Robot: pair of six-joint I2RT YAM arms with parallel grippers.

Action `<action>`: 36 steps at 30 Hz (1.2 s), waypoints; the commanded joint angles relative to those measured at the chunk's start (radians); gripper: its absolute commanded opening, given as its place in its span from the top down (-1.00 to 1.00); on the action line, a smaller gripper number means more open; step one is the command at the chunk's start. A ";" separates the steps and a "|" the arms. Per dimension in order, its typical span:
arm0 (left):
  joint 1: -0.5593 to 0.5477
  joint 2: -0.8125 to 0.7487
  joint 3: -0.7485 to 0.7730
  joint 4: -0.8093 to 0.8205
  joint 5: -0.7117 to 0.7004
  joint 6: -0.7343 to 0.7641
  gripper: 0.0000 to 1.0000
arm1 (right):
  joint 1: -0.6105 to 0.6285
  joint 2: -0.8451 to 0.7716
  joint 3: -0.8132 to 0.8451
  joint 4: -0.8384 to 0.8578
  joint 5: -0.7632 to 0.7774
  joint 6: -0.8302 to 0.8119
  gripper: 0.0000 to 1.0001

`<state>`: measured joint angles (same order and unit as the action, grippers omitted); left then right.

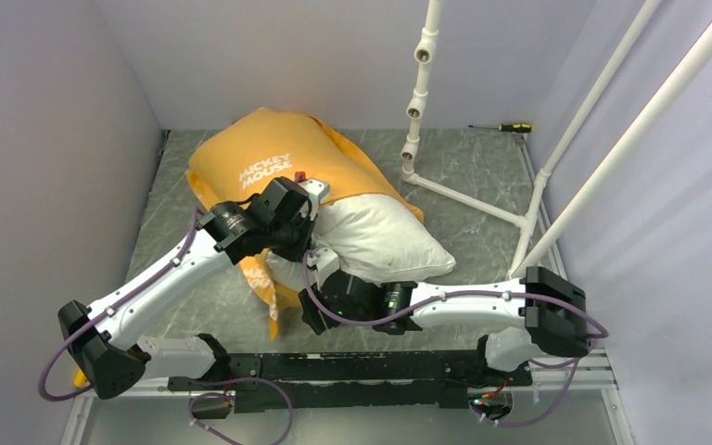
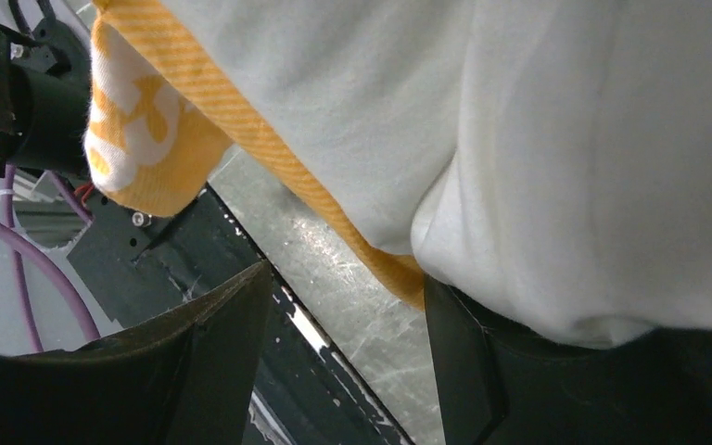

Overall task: Put the pillow into the pillowcase
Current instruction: Stuff the pillow into the pillowcase.

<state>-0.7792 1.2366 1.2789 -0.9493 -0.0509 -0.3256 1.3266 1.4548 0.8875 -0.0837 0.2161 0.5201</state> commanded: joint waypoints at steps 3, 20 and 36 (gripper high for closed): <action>0.027 -0.023 0.004 0.025 -0.076 -0.004 1.00 | -0.003 0.084 0.016 0.113 -0.054 -0.016 -0.27; 0.042 -0.001 0.022 0.030 -0.078 -0.018 1.00 | 0.073 0.131 0.015 0.246 -0.031 -0.077 1.00; 0.061 0.004 0.027 0.025 -0.061 -0.011 1.00 | 0.097 -0.054 -0.082 0.223 0.236 -0.068 -0.13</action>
<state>-0.7391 1.2369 1.2732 -0.9997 -0.0731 -0.3096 1.4200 1.3964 0.8154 0.1081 0.3904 0.4568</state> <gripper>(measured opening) 0.102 0.520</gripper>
